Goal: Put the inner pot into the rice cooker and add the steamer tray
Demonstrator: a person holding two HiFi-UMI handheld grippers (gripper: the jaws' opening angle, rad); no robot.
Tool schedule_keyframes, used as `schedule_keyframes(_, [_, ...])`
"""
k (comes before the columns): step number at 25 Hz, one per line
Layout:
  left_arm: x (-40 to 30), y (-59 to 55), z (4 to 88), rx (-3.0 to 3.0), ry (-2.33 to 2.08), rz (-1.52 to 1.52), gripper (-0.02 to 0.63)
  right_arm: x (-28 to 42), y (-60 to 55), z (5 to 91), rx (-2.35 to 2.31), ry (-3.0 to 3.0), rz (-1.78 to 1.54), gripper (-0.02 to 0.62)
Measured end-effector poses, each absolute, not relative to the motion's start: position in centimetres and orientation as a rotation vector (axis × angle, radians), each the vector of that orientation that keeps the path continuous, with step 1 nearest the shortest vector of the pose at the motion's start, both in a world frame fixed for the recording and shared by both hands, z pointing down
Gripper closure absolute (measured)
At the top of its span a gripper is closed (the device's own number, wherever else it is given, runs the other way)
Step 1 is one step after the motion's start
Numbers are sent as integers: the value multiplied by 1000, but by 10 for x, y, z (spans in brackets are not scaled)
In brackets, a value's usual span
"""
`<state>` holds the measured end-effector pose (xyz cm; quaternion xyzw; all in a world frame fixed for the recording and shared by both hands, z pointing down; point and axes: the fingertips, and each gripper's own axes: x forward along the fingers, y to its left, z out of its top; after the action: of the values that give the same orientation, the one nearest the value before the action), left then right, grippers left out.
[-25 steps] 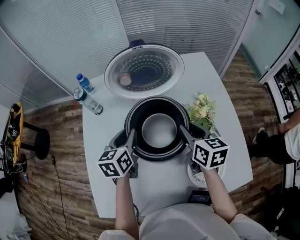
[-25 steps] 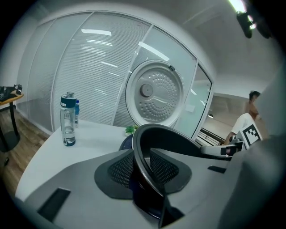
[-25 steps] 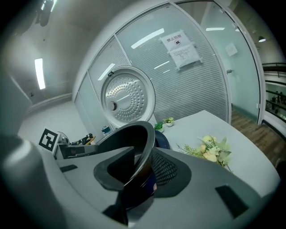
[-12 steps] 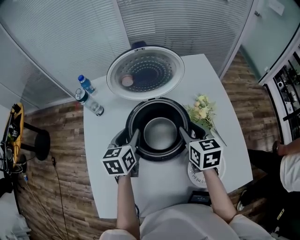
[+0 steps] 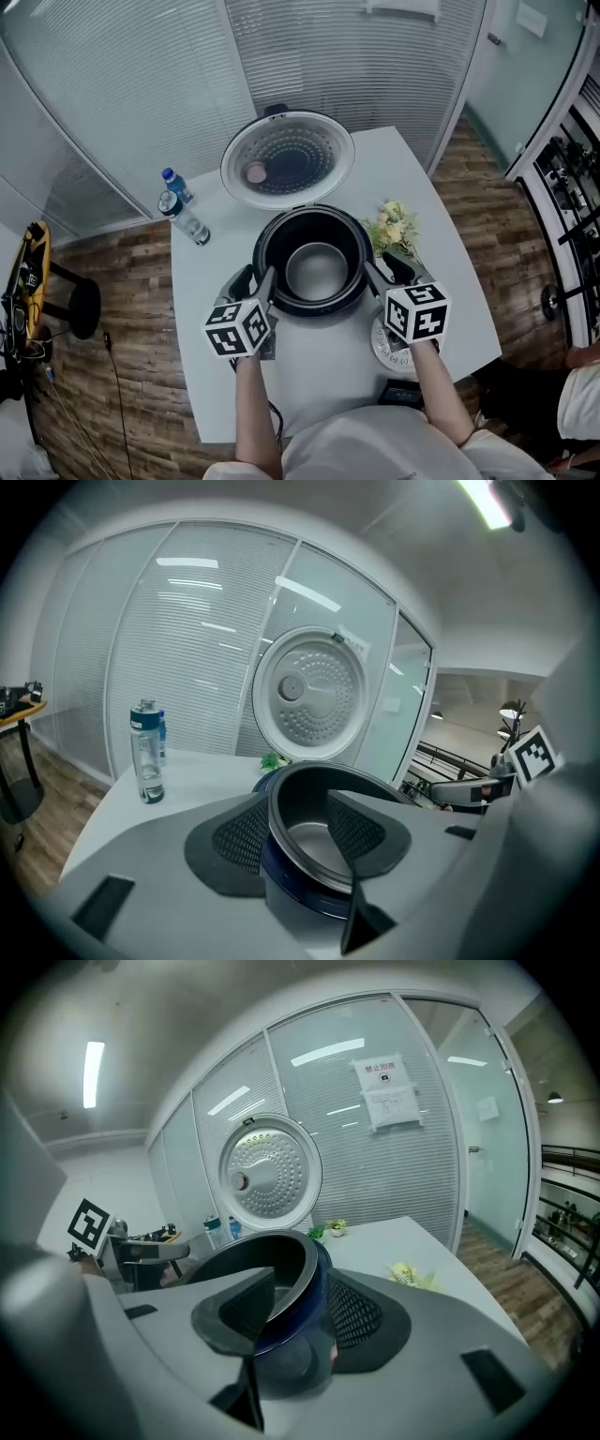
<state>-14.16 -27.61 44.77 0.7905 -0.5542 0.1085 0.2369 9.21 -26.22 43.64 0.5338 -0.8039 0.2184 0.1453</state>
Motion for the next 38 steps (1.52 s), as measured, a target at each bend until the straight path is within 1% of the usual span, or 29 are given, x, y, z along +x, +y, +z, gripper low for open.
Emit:
schedule_keyframes(6, [-136,-239,429,2215,-1492,263,419,99,-220,422,1582,-2318,621,417])
schedule_keyframes(13, [-107,-189,425,2289,-1378,268,419,108,-169,417,1649,-2285,634,417])
schedule_keyframes(21, [-60,-124,458,2354,-1183,307,419,138,-89,449,1752,-2153,696,417])
schedule_keyframes(27, [-20,-95,475,2371,-1080,342,419,176,-46,468,1818,-2058,763,417])
schedule_keyframes(33, [15,-85,498,2363,-1005,392,419,213,-32,501,1848,-1984,849,417])
schedule_keyframes(38, [48,-92,537,2319,-955,442,419,248,-38,535,1859,-1925,883,417])
